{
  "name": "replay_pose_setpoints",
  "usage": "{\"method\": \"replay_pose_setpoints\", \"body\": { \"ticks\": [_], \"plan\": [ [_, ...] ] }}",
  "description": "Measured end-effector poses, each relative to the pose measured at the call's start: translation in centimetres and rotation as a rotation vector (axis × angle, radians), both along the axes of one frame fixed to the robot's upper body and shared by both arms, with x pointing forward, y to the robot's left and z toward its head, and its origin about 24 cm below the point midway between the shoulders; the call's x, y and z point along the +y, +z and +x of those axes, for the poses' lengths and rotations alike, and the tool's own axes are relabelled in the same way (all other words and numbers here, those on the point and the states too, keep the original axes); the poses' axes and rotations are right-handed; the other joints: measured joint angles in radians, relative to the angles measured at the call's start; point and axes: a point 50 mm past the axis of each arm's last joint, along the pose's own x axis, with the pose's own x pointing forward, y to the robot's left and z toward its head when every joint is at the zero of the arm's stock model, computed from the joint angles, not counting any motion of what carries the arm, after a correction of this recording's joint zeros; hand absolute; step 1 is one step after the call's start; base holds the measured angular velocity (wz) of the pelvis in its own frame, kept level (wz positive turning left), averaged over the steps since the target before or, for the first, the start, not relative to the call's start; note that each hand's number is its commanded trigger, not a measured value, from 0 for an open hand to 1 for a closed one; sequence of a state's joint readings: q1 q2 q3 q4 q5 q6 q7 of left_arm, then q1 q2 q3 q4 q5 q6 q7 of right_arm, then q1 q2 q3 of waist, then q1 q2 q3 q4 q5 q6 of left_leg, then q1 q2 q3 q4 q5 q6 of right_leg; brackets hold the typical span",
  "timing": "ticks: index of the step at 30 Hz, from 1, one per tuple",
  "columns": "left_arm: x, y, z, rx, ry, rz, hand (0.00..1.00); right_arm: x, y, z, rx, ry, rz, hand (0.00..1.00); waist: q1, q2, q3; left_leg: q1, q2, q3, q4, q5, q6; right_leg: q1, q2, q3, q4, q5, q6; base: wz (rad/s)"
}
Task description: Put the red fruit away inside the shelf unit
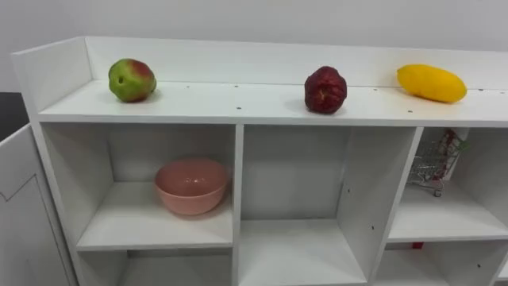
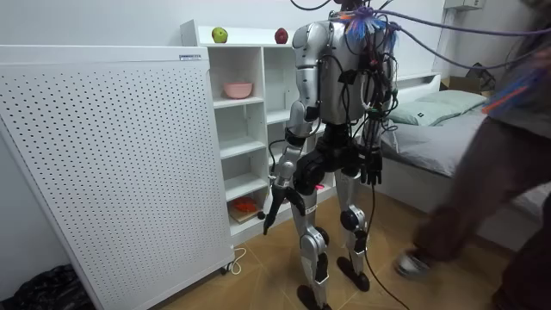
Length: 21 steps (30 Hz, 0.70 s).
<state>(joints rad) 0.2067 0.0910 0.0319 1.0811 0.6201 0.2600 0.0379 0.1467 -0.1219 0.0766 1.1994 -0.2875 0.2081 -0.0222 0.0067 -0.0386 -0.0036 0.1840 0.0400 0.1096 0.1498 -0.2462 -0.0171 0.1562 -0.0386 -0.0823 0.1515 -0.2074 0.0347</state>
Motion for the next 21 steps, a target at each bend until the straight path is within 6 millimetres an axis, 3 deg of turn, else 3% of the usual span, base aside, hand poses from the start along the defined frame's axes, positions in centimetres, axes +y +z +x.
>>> {"method": "replay_pose_setpoints", "body": {
  "ticks": [8, 14, 16, 17, 21],
  "plan": [
    [-0.1, 0.0, 0.3, -0.018, -0.016, 0.008, 0.00, -0.1, 0.1, 1.2, -0.074, -0.010, -0.039, 0.00, 0.001, 0.010, -0.0006, -0.002, 0.001, 0.000, 0.000, 0.000, 0.000, 0.000, 0.000, -0.001, 0.002, 0.000, 0.000, 0.00],
    [-0.2, 0.0, 0.5, -0.033, -0.021, 0.002, 0.00, -0.4, 0.4, 2.2, -0.175, -0.164, -0.077, 0.00, 0.002, 0.014, 0.0029, -0.006, 0.001, 0.001, 0.004, 0.000, 0.000, -0.001, 0.000, 0.000, 0.003, 0.002, -0.001, -0.01],
    [-0.3, 0.0, 0.8, -0.043, -0.029, -0.001, 0.00, -0.6, 1.1, 4.7, -0.306, -0.222, -0.088, 0.00, -0.005, 0.010, 0.0123, -0.007, 0.001, 0.004, 0.007, 0.000, 0.000, -0.003, 0.000, 0.000, 0.004, 0.004, -0.002, -0.04],
    [-0.3, 0.0, 0.9, -0.048, -0.029, -0.003, 0.00, -0.7, 1.4, 5.5, -0.350, -0.230, -0.090, 0.00, -0.006, 0.010, 0.0136, -0.011, 0.001, 0.004, 0.009, 0.000, 0.000, -0.005, 0.000, 0.000, 0.005, 0.004, -0.002, 0.00],
    [-0.3, 0.1, 1.6, -0.115, -0.005, -0.009, 0.00, -0.9, 5.3, 12.3, -0.741, -0.338, -0.080, 0.00, -0.003, 0.010, 0.0151, -0.022, 0.001, 0.004, 0.013, 0.000, 0.000, -0.019, 0.000, -0.002, 0.014, 0.005, -0.002, 0.00]
  ]
}}
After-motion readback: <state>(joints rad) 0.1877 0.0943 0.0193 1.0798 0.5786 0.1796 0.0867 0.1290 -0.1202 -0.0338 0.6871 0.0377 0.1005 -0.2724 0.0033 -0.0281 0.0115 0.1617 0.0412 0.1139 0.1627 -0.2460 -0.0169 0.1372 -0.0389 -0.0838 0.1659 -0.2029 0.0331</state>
